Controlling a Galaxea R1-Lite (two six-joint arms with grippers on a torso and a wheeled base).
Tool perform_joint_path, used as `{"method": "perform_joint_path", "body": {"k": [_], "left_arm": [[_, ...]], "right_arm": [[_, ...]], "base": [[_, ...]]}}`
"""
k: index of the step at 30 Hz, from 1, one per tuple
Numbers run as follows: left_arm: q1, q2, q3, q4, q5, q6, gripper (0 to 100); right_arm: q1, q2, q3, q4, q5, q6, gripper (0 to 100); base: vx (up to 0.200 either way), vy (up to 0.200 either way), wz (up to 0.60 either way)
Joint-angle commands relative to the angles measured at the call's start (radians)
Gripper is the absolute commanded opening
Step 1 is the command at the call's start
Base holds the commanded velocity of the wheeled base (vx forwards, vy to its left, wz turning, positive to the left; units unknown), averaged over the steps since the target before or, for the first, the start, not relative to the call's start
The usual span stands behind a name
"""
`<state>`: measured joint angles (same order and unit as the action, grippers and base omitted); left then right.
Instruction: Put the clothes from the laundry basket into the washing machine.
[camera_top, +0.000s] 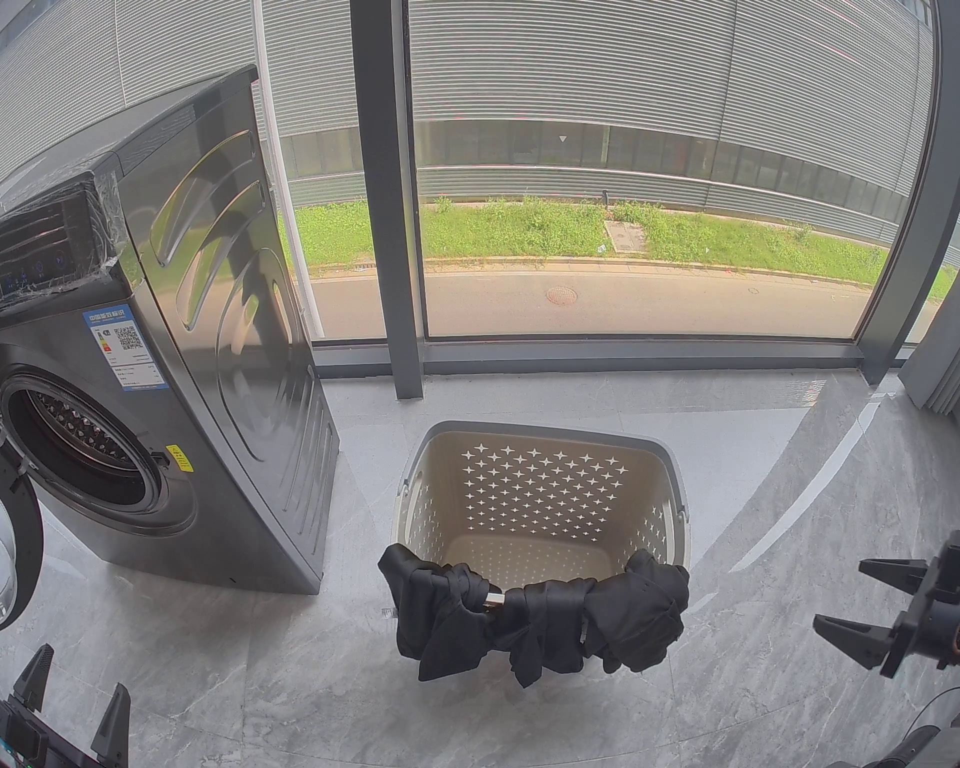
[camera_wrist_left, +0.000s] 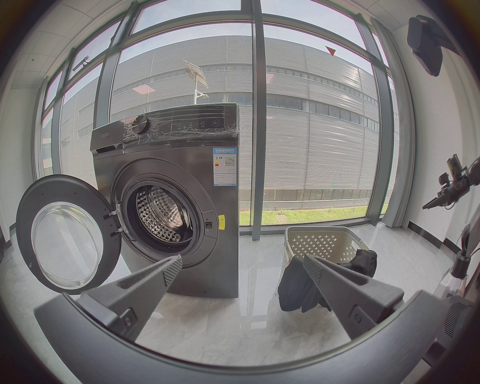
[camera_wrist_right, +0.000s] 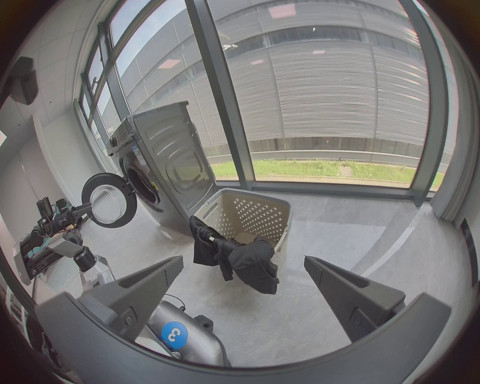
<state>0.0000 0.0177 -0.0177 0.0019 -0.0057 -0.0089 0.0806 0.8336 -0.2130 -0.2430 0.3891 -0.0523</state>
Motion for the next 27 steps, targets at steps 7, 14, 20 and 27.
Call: {"method": "perform_joint_path", "body": {"k": [7, 14, 20, 27], "left_arm": [[0.000, -0.018, 0.018, 0.001, 0.000, -0.002, 100], [-0.002, -0.018, 0.016, 0.001, -0.003, -0.008, 100], [-0.002, -0.018, 0.016, 0.001, -0.003, -0.009, 100], [-0.002, -0.018, 0.016, 0.001, -0.003, -0.009, 100]], "right_arm": [[0.151, 0.576, 0.035, -0.345, -0.023, 0.029, 100], [0.195, 0.768, 0.037, -0.507, -0.174, 0.045, 100], [0.275, 0.920, 0.035, -0.622, -0.179, 0.071, 100], [0.332, 1.102, 0.035, -0.871, -0.185, 0.078, 100]], "base": [[0.000, 0.000, 0.00], [0.000, 0.000, 0.00], [0.000, 0.000, 0.00], [0.000, 0.000, 0.00]]}}
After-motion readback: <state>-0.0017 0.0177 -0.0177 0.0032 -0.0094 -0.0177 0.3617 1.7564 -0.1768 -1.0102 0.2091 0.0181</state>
